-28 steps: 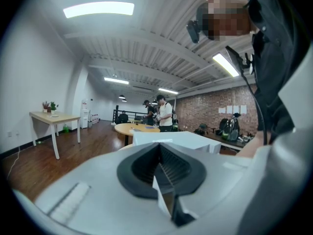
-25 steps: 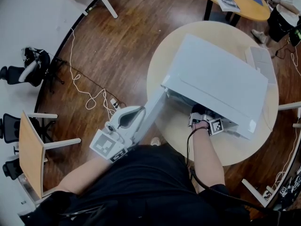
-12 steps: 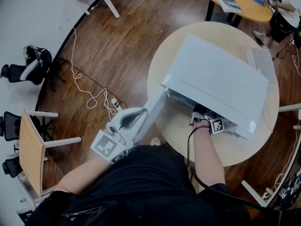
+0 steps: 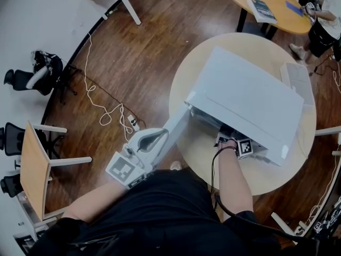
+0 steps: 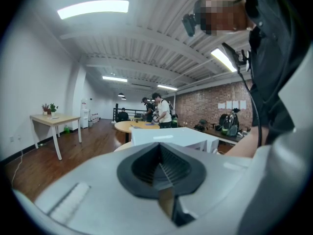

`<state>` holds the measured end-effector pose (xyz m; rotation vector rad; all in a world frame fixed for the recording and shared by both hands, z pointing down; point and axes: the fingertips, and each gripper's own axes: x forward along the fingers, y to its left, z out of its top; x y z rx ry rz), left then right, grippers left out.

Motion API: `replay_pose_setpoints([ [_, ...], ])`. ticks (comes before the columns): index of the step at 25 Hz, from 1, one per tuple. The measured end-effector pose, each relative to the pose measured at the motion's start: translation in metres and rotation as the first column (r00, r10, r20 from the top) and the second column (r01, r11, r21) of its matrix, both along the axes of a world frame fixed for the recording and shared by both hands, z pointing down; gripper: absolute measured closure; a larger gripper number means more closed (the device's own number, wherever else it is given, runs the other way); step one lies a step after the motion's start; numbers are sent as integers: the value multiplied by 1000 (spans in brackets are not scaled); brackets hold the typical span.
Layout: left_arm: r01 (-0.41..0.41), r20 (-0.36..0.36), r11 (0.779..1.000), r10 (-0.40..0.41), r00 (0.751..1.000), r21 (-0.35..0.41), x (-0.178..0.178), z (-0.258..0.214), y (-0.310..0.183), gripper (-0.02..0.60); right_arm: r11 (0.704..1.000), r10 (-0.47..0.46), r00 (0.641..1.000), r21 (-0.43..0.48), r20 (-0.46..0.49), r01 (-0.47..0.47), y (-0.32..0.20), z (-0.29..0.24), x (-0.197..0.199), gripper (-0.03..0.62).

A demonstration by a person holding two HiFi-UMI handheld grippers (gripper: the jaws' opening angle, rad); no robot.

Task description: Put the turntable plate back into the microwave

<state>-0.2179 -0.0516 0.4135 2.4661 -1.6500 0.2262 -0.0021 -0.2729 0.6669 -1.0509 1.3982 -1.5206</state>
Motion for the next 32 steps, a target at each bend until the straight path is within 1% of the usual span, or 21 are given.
replay_pose_setpoints([
  [6,9,0,1000,-9,1000,-2,0,0,1,575,1000,0,1000,-3,-7,0,-3,-2,-5,545],
  [8,13,-14,1000,-13,1000,-6,3,-2,1,575,999,1,999,-35,-32,-2,-3,8,-1,545],
  [11,9,0,1000,-9,1000,-2,2,2,2,575,994,11,997,-104,-74,-18,-3,30,9,541],
  [12,9,0,1000,-9,1000,-1,2,3,2,575,993,20,996,-116,-83,-29,-4,34,12,515],
  [14,9,-6,1000,-9,1000,1,3,4,4,575,992,28,995,-118,-92,-39,-4,19,9,449],
  [16,9,-9,1000,-9,1000,4,3,3,4,575,993,7,994,-117,-112,-20,-4,7,3,395],
  [19,11,-13,1000,-11,1000,8,2,2,5,575,992,-34,989,-126,-147,16,-4,9,1,331],
  [20,12,-16,1000,-12,1000,8,2,2,5,575,991,-46,987,-130,-154,26,-3,10,0,320],
  [26,7,-23,1000,-6,1000,16,3,1,4,575,984,-102,976,-162,-194,70,8,12,-3,319],
  [28,2,-25,1000,-1,1000,18,3,1,5,575,986,-99,971,-157,-219,65,9,10,0,316],
  [32,-1,-29,1000,2,1000,21,3,1,5,575,984,-104,970,-165,-220,69,13,4,-2,316],
])
